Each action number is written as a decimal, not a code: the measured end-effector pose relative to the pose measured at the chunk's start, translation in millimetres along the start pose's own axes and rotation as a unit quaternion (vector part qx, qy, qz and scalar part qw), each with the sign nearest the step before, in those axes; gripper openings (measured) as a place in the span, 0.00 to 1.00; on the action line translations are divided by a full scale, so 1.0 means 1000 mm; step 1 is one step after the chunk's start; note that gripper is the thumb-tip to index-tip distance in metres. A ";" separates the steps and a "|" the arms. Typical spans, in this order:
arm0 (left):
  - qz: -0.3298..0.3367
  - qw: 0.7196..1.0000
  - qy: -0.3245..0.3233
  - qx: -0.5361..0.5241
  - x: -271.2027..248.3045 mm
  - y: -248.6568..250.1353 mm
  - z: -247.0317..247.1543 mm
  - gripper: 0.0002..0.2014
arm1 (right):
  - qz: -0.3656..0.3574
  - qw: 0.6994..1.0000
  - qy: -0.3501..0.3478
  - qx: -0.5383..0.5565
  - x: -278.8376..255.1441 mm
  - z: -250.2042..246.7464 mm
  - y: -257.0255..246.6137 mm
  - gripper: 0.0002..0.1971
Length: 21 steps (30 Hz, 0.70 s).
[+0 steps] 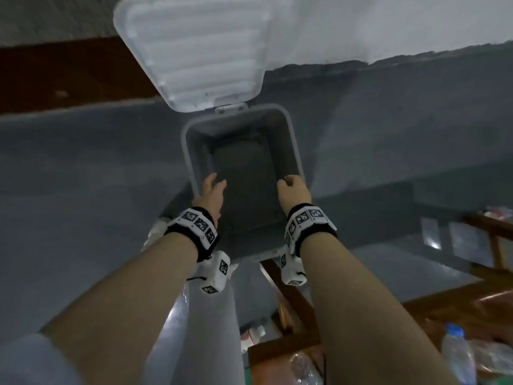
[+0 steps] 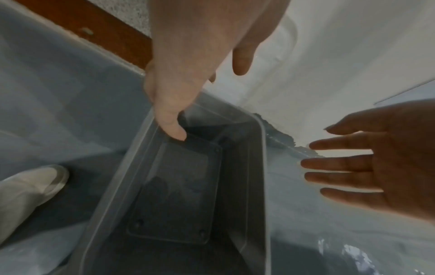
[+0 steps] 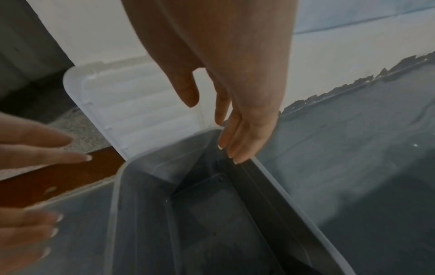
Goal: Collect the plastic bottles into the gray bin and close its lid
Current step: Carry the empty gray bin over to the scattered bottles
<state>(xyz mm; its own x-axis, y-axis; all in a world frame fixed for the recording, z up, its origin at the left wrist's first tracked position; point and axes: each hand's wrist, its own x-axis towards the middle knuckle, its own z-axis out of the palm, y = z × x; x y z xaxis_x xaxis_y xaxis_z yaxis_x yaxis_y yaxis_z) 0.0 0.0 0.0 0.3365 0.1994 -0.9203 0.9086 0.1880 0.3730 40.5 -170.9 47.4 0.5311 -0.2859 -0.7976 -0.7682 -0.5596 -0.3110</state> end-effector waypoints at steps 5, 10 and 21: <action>-0.046 0.998 0.035 -0.030 0.066 -0.051 -0.006 0.28 | -0.001 1.000 0.006 -0.030 0.072 0.028 0.031 0.24; -0.084 0.993 0.077 -0.045 0.143 -0.106 -0.024 0.38 | 0.006 0.997 0.030 -0.072 0.133 0.048 0.062 0.28; -0.060 0.995 0.083 -0.009 0.209 -0.110 -0.029 0.43 | 0.053 0.988 0.109 -0.099 0.228 0.077 0.089 0.42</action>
<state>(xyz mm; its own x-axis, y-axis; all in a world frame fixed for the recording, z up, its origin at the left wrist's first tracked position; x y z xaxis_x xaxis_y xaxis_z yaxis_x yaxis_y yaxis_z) -36.5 48.9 -229.4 0.1797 0.3308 -0.9264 0.9346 0.2365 0.2658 65.6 -225.7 -201.6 0.5315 -0.4994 -0.6842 -0.7508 -0.6517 -0.1076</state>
